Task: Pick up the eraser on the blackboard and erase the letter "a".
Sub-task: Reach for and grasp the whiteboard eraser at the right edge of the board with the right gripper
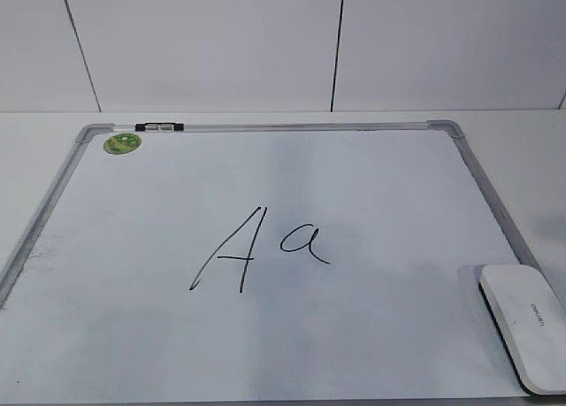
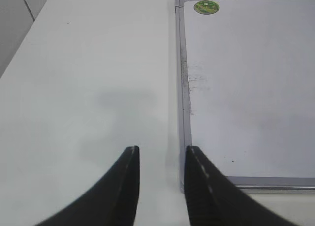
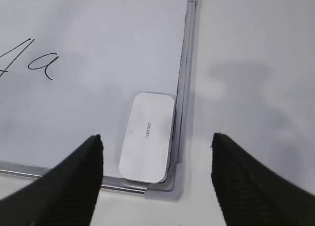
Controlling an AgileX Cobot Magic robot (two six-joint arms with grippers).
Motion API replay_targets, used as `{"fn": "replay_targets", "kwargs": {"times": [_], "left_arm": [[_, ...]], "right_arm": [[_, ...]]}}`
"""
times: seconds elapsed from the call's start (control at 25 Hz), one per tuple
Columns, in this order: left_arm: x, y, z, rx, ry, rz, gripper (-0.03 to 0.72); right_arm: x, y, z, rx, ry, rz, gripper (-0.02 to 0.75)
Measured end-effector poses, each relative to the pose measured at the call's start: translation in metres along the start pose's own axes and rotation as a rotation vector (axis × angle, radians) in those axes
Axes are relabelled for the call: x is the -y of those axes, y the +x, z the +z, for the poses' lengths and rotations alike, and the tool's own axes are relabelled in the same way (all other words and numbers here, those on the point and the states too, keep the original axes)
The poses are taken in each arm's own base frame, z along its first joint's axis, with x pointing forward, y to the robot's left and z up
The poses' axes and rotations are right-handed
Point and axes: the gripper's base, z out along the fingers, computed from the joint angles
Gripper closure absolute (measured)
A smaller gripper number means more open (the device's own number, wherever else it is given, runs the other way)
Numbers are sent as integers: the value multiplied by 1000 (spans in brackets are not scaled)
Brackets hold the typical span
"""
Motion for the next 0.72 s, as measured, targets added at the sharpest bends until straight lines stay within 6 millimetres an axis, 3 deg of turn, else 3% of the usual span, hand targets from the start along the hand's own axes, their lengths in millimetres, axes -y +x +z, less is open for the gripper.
{"fn": "replay_targets", "kwargs": {"times": [0.32,0.52,0.72], "left_arm": [[0,0,0,0,0,0,453],[0,0,0,0,0,0,453],[0,0,0,0,0,0,453]], "right_arm": [[-2,-34,12,-79,-82,-10,216],[-8,-46,32,-181,-161,5,213],[-11,-45,54,-329,-190,57,98]]}}
